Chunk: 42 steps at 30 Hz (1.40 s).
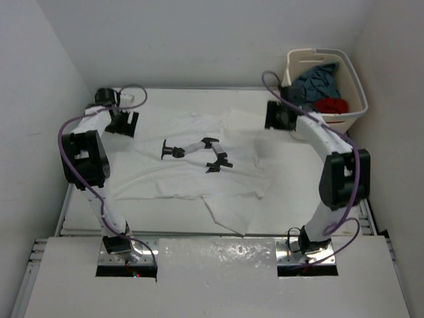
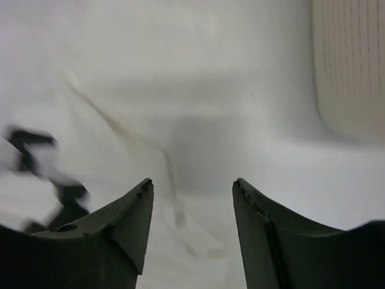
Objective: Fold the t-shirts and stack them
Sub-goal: Flatten out the tshirt
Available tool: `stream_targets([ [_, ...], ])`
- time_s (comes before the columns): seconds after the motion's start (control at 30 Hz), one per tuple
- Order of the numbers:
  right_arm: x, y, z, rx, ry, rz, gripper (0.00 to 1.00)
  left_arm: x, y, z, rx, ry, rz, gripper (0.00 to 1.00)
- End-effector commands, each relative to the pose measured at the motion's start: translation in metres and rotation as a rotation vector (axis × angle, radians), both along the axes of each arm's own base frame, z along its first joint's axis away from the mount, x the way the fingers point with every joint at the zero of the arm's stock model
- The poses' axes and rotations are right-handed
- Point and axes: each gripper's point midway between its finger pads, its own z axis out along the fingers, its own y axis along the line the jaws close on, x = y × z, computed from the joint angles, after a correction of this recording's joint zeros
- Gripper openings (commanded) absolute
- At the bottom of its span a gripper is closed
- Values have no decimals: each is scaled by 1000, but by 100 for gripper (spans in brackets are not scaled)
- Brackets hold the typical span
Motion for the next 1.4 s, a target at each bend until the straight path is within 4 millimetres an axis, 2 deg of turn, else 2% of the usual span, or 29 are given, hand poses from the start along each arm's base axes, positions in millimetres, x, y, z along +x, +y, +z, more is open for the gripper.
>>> stream_targets([
  [0.0, 50, 33, 6, -1, 14, 109, 54, 55, -17, 96, -119, -234, -22, 81],
  [0.03, 74, 37, 26, 2, -25, 95, 46, 63, -16, 97, -123, -242, -15, 81],
  [0.07, 85, 39, 20, -6, -19, 88, 45, 73, -13, 102, -117, -264, -6, 81],
  [0.1, 106, 38, 11, -35, -9, 62, 45, 89, -4, 102, -94, -281, 31, 81],
  [0.13, 116, 39, 5, -44, -4, 58, 44, 99, 2, 102, -80, -300, 52, 81],
  [0.17, 124, 41, -1, -50, 3, 54, 44, 114, 12, 112, -47, -338, 90, 81],
  [0.2, 140, 43, -14, -59, 12, 53, 45, 124, 15, 91, -57, -316, 125, 81],
  [0.27, 153, 40, -25, -87, 7, 37, 50, 147, 21, 93, -52, -381, 156, 81],
  [0.3, 158, 37, -30, -107, 0, 26, 52, 155, 24, 76, -58, -373, 184, 82],
  [0.33, 165, 33, -43, -130, -8, 13, 54, 165, 27, 75, -56, -405, 193, 82],
  [0.37, 167, 22, -49, -186, -13, -12, 55, 174, 28, 77, -58, -430, 196, 83],
  [0.4, 168, 19, -67, -210, -2, -18, 58, 181, 24, 56, -67, -407, 189, 83],
  [0.47, 167, 10, -85, -260, 26, -31, 59, 192, 28, 50, -41, -421, 199, 85],
  [0.5, 168, 10, -90, -264, 37, -31, 59, 193, 32, 26, -33, -389, 209, 86],
  [0.53, 165, 11, -109, -267, 71, -25, 59, 195, 32, 19, -30, -385, 211, 86],
  [0.6, 155, 11, -126, -258, 122, -31, 59, 194, 37, -5, -3, -350, 219, 87],
  [0.7, 138, 6, -143, -270, 164, -47, 59, 189, 37, -28, 14, -308, 213, 88],
  [0.8, 136, 17, -150, -211, 156, -17, 49, 185, 32, -42, 20, -282, 196, 87],
  [0.83, 138, 20, -151, -193, 154, -13, 35, 185, 31, -44, 23, -282, 194, 85],
  [0.9, 147, 33, -157, -132, 147, -4, 18, 181, 34, -51, 48, -269, 207, 83],
  [0.93, 152, 37, -159, -110, 133, -4, 0, 180, 35, -54, 52, -264, 212, 82],
  [1.0, 176, 42, -155, -81, 58, -18, 0, 178, 38, -56, 67, -262, 225, 82],
  [1.03, 187, 37, -152, -59, 20, -55, 0, 175, 37, -61, 69, -251, 224, 82],
  [1.07, 211, 37, -136, -27, -78, -80, 0, 174, 38, -58, 75, -255, 223, 82],
  [1.13, 237, 21, -119, 33, -183, -181, 0, 171, 40, -61, 84, -251, 227, 82],
  [1.17, 258, 15, -99, 85, -290, -238, 0, 170, 42, -62, 96, -247, 232, 82],
  [1.23, 277, 7, -77, 98, -404, -289, 0, 168, 45, -66, 110, -238, 245, 82],
  [1.27, 295, 8, -51, 126, -522, -296, 0, 167, 49, -68, 117, -235, 261, 81],
  [1.37, 319, 15, -10, 147, -693, -282, 0, 163, 53, -75, 128, -221, 277, 81],
])
